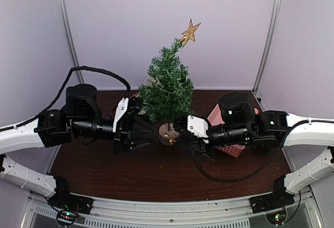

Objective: Decorate the small christmas tree

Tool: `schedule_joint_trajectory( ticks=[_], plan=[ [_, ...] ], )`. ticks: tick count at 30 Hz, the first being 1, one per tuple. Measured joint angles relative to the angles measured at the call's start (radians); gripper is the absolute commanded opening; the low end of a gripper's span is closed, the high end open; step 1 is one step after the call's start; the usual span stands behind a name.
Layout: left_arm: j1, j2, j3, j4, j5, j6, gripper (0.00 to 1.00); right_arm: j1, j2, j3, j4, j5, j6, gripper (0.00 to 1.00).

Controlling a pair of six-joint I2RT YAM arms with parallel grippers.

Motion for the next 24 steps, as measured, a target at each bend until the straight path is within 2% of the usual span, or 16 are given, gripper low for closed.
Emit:
schedule_joint_trajectory(
  ticks=[12, 24],
  plan=[
    [-0.025, 0.054, 0.042, -0.011, 0.02, 0.054, 0.28, 0.008, 0.006, 0.017, -0.046, -0.012, -0.008, 0.0],
    [-0.028, 0.084, 0.047, 0.0, 0.037, 0.064, 0.15, 0.01, 0.01, 0.017, -0.047, -0.014, -0.011, 0.0]
  ],
)
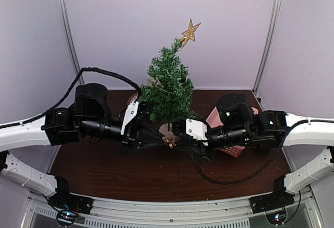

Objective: Decorate the small christmas tree

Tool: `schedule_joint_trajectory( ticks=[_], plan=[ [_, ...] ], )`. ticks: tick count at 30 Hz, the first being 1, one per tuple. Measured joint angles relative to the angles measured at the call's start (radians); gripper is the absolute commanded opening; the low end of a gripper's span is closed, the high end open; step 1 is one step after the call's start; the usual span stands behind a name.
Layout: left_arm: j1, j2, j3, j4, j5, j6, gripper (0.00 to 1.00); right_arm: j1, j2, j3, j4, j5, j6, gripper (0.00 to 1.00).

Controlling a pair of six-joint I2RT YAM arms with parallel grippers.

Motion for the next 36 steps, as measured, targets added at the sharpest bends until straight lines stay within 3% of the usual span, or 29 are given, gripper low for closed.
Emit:
schedule_joint_trajectory(
  ticks=[12, 16, 19, 24, 26, 30, 36],
  plan=[
    [0.0, 0.024, 0.004, 0.018, 0.004, -0.001, 0.14, 0.0, 0.0, 0.0, -0.006, 0.0, -0.005, 0.0],
    [0.0, 0.024, 0.004, 0.024, 0.004, -0.002, 0.03, 0.0, 0.0, 0.0, -0.006, 0.0, -0.008, 0.02],
    [0.0, 0.024, 0.005, 0.024, 0.004, -0.004, 0.0, 0.0, 0.0, 0.0, -0.006, 0.0, -0.008, 0.18],
    [0.0, 0.021, 0.004, 0.025, -0.012, -0.005, 0.0, 0.0, -0.001, 0.0, -0.005, 0.014, 0.015, 0.63],
    [0.0, 0.011, 0.001, 0.024, -0.04, -0.001, 0.0, 0.0, -0.01, -0.007, 0.003, 0.032, 0.027, 0.75],
    [-0.001, -0.025, -0.017, 0.024, -0.109, 0.021, 0.0, -0.01, -0.069, -0.055, 0.029, 0.074, 0.069, 0.86],
    [-0.018, -0.021, -0.032, 0.033, -0.282, 0.096, 0.0, -0.07, -0.204, -0.132, 0.08, 0.124, 0.136, 0.9]
  ],
)
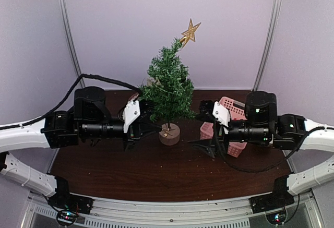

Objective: Decorate the small christmas tree

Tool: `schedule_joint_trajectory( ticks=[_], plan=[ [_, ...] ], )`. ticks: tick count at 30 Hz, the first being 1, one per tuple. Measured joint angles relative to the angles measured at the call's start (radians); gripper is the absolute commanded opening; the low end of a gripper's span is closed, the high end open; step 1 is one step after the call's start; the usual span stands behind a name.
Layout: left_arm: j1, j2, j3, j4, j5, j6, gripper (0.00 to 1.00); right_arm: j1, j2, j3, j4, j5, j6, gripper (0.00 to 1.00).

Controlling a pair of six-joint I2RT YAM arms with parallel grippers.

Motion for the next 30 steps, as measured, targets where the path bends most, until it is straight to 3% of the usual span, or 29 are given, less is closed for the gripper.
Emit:
schedule_joint_trajectory(
  ticks=[7, 12, 30],
  plan=[
    [-0.039, 0.115, 0.002, 0.083, -0.297, 0.098, 0.0, -0.082, -0.113, -0.056, 0.059, 0.048, 0.053, 0.91],
    [-0.039, 0.209, 0.038, 0.127, -0.436, 0.129, 0.0, -0.097, -0.139, -0.077, 0.072, 0.065, 0.065, 0.91],
    [-0.039, 0.435, 0.227, 0.17, -0.726, 0.192, 0.0, -0.1, -0.183, -0.105, 0.08, 0.076, 0.076, 0.92]
  ],
)
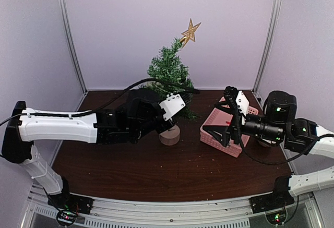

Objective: Decorate the small christmas tree

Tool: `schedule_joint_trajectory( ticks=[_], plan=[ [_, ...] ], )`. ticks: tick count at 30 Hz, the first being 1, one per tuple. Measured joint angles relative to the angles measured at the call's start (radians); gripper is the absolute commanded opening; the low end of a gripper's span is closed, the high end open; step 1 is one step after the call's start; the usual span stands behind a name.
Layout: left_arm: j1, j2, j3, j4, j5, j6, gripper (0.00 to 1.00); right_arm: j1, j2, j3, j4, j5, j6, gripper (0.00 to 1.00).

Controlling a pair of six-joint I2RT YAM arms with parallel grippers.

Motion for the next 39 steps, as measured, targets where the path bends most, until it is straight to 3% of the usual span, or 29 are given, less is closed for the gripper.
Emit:
schedule_joint_trajectory(
  ticks=[13, 32, 39],
  plan=[
    [0.048, 0.043, 0.053, -0.105, -0.039, -0.034, 0.0, 0.0, -0.002, 0.0, 0.0, 0.0, 0.002, 0.92],
    [0.089, 0.099, 0.069, -0.173, 0.047, -0.107, 0.0, 0.0, -0.002, 0.0, 0.0, 0.0, -0.001, 0.92],
    [0.091, 0.099, 0.077, -0.189, 0.048, -0.117, 0.13, 0.0, -0.002, -0.001, -0.001, 0.0, -0.002, 0.92]
  ],
)
